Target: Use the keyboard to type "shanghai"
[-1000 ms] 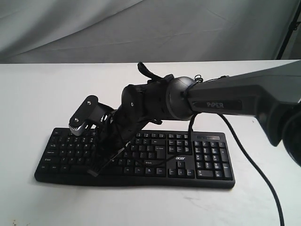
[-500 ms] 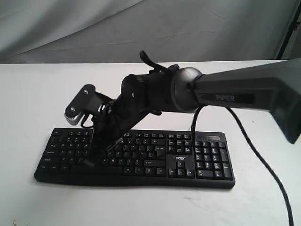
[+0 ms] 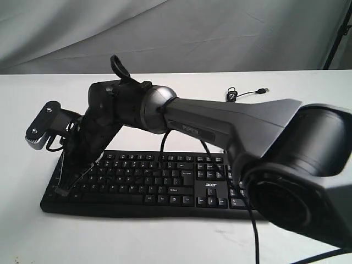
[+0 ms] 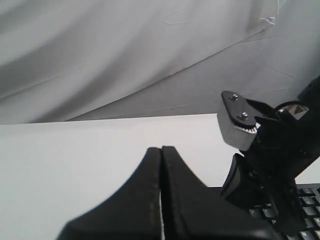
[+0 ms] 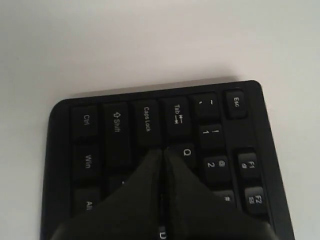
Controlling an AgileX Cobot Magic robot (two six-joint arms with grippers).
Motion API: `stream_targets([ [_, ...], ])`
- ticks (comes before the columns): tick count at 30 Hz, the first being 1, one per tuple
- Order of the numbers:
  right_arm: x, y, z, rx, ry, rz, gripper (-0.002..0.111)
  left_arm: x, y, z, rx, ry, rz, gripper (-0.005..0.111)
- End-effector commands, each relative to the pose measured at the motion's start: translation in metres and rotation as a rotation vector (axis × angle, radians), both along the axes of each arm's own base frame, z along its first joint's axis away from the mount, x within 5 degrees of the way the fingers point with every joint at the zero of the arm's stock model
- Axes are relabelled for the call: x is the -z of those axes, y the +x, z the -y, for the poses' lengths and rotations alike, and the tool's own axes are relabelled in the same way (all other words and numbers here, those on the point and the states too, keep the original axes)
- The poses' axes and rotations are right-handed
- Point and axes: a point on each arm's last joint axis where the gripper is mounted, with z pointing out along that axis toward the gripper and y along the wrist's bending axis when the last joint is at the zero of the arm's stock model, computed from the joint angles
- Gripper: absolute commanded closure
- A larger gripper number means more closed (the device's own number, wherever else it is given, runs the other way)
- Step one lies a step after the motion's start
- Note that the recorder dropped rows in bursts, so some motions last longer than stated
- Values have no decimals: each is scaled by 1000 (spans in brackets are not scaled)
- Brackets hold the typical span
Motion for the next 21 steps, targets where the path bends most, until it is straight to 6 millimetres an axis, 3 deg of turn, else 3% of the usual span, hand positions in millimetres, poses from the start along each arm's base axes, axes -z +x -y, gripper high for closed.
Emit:
stream_targets([
  [1,-1,0,-8,-13,-1,-3,108,0,0,0,7,-9,7,107],
  [21,8,0,-11,1,3,-7,108,0,0,0,7,-9,7,107],
])
